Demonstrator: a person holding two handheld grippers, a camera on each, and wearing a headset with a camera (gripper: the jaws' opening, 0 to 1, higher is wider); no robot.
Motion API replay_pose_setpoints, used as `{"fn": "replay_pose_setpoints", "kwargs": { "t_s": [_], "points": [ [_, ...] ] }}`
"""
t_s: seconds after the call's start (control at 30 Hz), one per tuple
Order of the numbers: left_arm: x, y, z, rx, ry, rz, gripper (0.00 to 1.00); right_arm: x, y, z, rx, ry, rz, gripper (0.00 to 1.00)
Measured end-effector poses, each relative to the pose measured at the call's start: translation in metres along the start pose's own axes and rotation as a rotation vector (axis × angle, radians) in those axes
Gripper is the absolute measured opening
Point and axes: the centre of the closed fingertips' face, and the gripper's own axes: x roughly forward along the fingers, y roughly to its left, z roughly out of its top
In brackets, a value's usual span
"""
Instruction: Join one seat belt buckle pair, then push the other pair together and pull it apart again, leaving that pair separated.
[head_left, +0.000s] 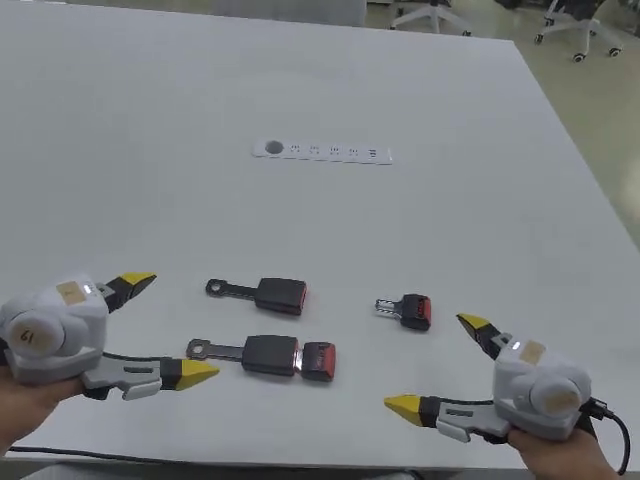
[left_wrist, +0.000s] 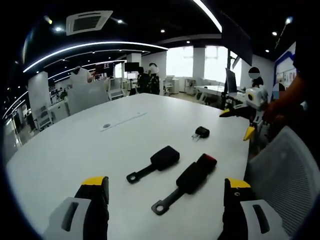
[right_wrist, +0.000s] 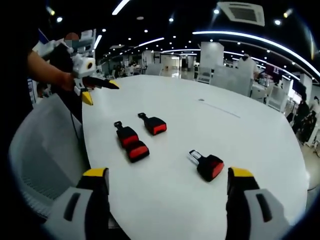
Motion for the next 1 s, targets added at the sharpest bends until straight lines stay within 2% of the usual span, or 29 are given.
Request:
{"fn": "replay_pose_setpoints", "kwargs": {
  "t_s": [0.17, 0.43, 1.0],
  "points": [
    [-0.0023, -0.0041, 0.0016, 0.005, 0.002, -0.007, 0.99, -0.0028, 0.0012, -0.0013, 0.008, -0.002, -0.006, 0.99],
    [-0.0044, -0.0037, 0.0039, 0.007, -0.001, -0.004, 0.98, -0.006, 0.0005, -0.005, 0.027, -0.003, -0.019, 0.99],
    [-0.0102, -0.0095, -0.004, -0.004, 0.003, -0.006, 0.98, -0.0081, 0.0031, -0.0069, 0.042, -0.004, -0.034, 0.99]
  ]
}}
